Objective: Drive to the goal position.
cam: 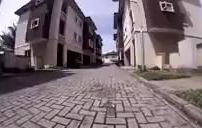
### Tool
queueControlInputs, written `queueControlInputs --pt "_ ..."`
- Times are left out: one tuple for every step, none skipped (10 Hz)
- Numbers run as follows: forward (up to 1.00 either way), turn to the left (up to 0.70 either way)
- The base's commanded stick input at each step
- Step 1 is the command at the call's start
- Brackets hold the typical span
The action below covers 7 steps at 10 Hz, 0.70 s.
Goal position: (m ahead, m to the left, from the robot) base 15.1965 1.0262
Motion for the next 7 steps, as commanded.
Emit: queueControlInputs --pt "0.70 0.00" --pt "0.70 0.00" --pt "0.70 0.00" --pt "0.70 0.00" --pt "0.70 0.00" --pt "0.58 0.00" --pt "0.50 0.00"
